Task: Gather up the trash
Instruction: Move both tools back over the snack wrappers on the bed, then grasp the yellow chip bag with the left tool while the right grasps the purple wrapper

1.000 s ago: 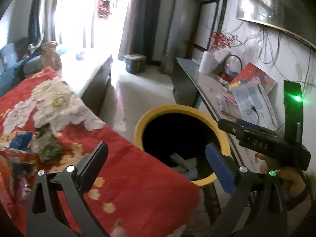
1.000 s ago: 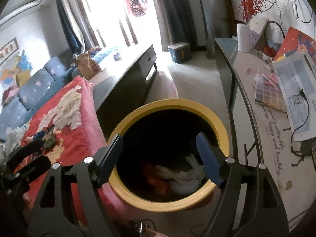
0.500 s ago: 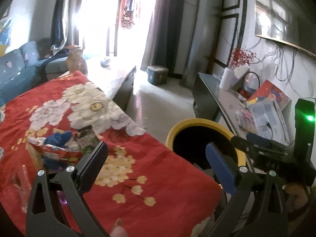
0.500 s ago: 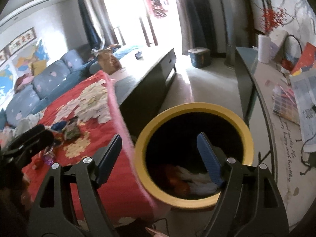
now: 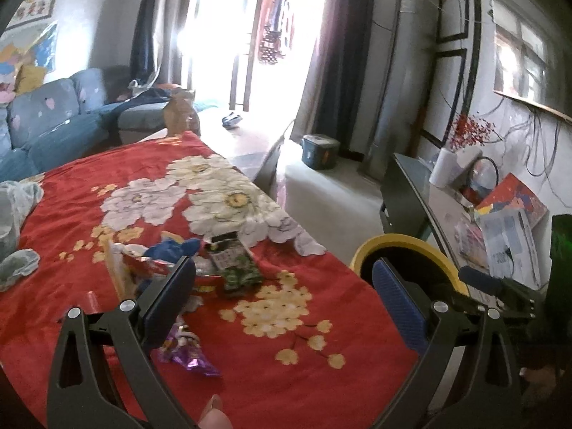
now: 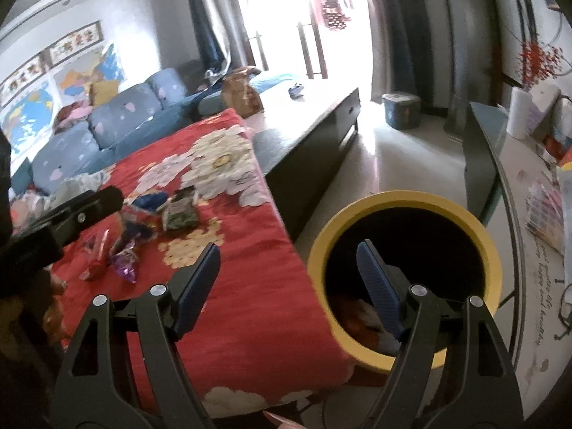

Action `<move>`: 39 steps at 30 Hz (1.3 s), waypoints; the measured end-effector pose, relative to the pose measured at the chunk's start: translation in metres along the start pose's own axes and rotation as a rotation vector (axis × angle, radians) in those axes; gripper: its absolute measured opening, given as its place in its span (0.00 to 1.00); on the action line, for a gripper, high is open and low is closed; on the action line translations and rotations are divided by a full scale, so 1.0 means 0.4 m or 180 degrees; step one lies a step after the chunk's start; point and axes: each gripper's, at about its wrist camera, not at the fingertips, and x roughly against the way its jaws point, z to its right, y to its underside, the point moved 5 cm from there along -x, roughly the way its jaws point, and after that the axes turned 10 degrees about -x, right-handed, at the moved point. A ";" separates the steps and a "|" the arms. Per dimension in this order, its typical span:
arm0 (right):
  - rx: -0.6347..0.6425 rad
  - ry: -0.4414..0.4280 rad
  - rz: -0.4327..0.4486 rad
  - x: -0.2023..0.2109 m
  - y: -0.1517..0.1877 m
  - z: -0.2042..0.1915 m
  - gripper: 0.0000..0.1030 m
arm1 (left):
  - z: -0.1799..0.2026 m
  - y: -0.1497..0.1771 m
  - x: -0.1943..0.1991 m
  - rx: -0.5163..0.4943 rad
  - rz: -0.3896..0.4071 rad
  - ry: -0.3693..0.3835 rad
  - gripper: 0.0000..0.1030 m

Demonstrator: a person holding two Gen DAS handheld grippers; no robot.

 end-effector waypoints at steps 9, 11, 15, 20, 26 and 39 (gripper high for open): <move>0.0183 -0.0138 -0.0088 -0.016 0.017 -0.089 0.68 | -0.088 0.013 0.020 0.0182 0.0030 -0.0165 0.94; 0.0233 -0.0186 -0.0111 -0.022 0.023 -0.117 0.68 | -0.108 0.018 0.024 0.0222 0.0036 -0.0204 0.94; 0.0346 -0.0273 -0.0152 -0.032 0.033 -0.166 0.68 | -0.155 0.024 0.032 0.0306 0.0034 -0.0290 0.94; 0.0466 -0.0387 -0.0195 -0.044 0.047 -0.228 0.68 | -0.217 0.035 0.040 0.0417 0.0026 -0.0418 0.94; 0.0603 -0.0511 -0.0261 -0.067 0.069 -0.299 0.68 | -0.304 0.047 0.050 0.0569 0.0046 -0.0622 0.94; 0.0691 -0.0674 -0.0493 -0.157 0.110 -0.397 0.67 | -0.493 0.099 0.032 0.1043 -0.0160 -0.0858 0.82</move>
